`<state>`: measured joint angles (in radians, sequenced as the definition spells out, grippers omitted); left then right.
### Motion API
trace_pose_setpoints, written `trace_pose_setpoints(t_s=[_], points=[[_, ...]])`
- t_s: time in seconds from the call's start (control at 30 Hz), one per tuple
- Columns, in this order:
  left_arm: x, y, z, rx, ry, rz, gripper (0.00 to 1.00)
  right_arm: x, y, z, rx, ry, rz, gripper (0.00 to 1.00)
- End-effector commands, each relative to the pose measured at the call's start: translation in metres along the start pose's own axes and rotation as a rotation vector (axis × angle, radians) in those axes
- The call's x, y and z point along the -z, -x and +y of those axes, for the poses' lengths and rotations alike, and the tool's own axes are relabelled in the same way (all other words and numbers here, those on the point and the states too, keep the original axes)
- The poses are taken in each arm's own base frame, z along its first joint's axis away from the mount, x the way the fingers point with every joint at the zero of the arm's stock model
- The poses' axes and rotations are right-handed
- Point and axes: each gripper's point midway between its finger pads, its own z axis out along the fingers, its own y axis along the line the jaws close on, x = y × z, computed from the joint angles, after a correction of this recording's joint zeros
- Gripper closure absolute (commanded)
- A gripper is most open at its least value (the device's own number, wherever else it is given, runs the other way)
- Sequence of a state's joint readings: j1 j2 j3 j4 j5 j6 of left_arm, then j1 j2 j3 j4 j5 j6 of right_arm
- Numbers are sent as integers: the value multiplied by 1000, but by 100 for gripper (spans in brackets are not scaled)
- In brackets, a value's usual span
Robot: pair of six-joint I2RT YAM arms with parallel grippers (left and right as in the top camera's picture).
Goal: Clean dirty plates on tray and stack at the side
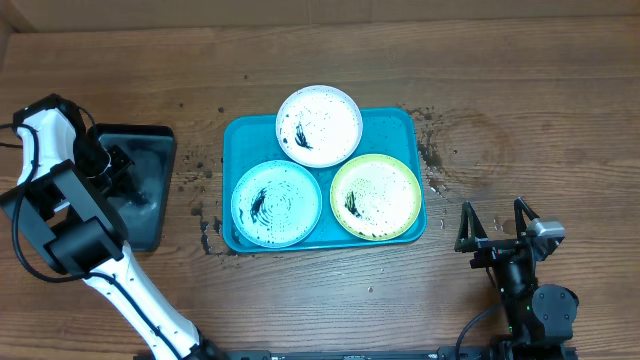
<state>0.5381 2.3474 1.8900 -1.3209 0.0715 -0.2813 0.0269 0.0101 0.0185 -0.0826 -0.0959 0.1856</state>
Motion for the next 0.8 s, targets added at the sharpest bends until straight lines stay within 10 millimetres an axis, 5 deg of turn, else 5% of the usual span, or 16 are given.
trace_pose_setpoints(t_s=[0.0,0.17,0.2,0.27,0.77], points=[[-8,-3,-1,-4,0,27,96,0,-2,-1,4,-2,-3,0],[-8,4,-3,-7,-7,-1,96,0,-2,-1,4,-2,-3,0],[-8,7,-3,-8,-10,-13,78,0,-2,-1,4,-2,-3,0],[-7,12,-5,-10,-17,-36,0,0,-2,-1,4,-2,-3,0],[0,61,-18,-24,-64,-240,2,0,-2,-1,4,-2,-3,0]])
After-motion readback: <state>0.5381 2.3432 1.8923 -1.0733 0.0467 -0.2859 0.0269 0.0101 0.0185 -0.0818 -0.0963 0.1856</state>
